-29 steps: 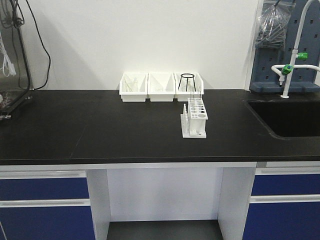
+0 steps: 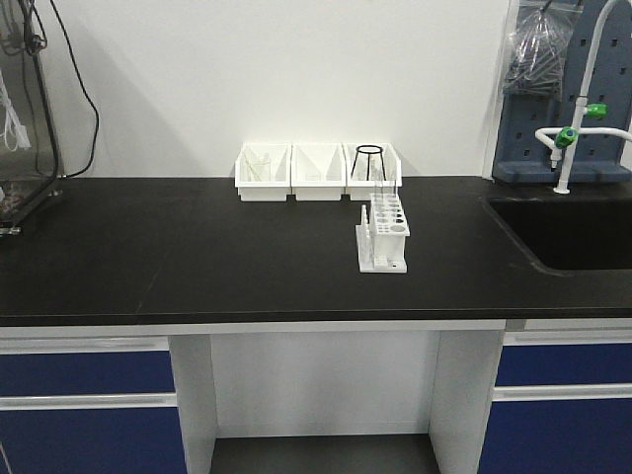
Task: Flip and reinsert test tube from rack
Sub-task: 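Drive the base toward the white test tube rack on the counter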
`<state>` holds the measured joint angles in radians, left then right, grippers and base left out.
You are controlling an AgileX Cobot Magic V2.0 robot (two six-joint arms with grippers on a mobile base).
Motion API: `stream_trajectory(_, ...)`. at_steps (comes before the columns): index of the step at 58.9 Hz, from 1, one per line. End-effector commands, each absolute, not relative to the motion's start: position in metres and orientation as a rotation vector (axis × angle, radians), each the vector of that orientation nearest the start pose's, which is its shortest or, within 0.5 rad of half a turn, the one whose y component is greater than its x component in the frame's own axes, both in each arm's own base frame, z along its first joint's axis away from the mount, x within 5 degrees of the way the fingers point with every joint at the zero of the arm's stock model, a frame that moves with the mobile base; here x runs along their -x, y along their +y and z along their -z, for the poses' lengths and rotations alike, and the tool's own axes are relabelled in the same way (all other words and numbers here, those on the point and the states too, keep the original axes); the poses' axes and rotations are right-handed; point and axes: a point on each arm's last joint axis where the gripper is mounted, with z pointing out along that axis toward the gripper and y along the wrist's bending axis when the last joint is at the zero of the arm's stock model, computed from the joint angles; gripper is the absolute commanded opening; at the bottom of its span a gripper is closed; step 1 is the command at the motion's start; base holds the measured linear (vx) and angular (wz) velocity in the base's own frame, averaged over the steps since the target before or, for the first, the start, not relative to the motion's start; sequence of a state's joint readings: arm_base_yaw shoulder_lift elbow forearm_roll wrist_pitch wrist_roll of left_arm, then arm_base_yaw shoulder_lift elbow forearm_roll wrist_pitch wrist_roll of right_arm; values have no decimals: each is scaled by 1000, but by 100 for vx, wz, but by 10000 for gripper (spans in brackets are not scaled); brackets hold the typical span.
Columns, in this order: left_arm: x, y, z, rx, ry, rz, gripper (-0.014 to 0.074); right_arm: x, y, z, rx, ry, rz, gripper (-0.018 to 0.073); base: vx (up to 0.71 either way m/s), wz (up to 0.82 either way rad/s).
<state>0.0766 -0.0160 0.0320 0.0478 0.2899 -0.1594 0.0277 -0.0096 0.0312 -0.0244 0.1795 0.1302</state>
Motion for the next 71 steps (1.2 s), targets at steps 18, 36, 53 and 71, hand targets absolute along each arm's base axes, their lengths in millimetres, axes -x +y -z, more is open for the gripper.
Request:
stream_trajectory(18,-55,5,-185,164,1684,28,-6,-56,1,-194,-61,1597,-86,-9,1,-2)
stream_trajectory(36,-55,5,-185,164,1684,28,-6,-56,1,-194,-61,1597,-86,-9,7,1)
stream_trajectory(53,-55,5,-185,164,1684,28,-6,-56,1,-194,-61,1597,-86,-9,16,5)
stream_trajectory(71,-55,5,-185,164,1684,28,-6,-56,1,-194,-61,1597,-86,-9,17,-1)
